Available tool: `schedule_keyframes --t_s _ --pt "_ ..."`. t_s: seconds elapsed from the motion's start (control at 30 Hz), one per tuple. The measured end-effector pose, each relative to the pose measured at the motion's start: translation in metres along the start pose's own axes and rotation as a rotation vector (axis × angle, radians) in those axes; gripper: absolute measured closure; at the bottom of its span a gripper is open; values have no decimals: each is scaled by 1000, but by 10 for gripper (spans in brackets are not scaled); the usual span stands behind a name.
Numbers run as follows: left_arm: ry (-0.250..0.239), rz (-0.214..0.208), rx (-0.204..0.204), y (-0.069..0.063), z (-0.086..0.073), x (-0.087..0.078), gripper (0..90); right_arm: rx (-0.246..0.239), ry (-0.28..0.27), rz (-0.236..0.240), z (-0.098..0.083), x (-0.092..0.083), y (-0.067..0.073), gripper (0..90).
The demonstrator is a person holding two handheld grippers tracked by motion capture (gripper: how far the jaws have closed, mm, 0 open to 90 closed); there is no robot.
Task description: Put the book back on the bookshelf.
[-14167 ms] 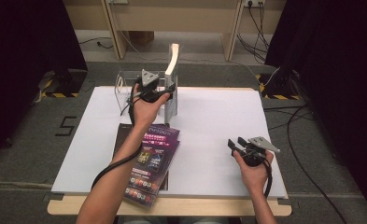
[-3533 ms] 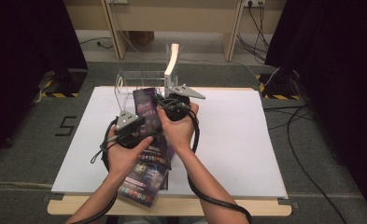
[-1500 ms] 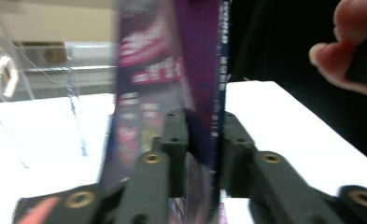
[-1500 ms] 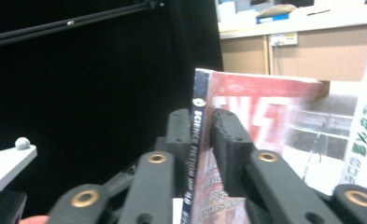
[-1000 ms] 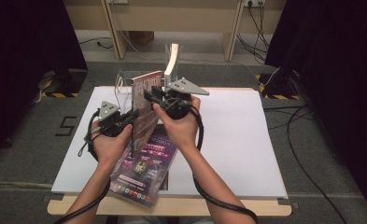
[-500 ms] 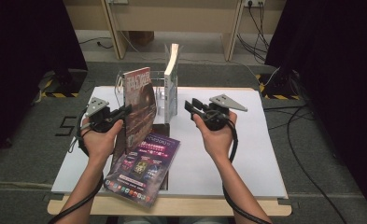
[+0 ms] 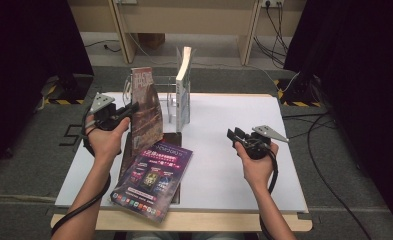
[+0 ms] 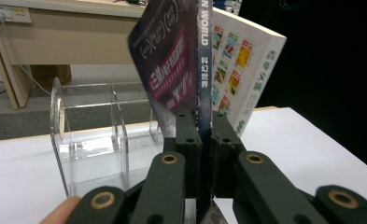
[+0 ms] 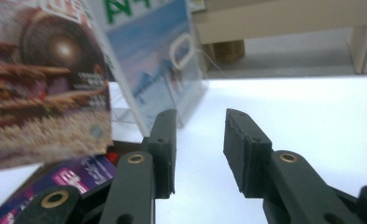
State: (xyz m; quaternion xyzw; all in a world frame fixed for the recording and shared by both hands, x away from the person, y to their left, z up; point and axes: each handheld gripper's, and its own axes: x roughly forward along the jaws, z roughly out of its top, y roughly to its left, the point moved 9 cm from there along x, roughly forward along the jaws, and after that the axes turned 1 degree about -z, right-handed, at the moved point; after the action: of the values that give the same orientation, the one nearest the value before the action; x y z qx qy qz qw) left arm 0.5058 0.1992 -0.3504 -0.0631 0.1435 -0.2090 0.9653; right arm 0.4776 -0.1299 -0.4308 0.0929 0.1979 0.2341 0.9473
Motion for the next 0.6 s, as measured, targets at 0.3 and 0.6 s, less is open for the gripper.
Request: schedule_keyframes --t_s 0.3,0.6 --pt "-8 34 16 8 22 35 839 34 24 -47 -31 -11 -32 653" --pt "-24 68 27 11 41 70 838 76 22 -67 -50 -16 -51 649"
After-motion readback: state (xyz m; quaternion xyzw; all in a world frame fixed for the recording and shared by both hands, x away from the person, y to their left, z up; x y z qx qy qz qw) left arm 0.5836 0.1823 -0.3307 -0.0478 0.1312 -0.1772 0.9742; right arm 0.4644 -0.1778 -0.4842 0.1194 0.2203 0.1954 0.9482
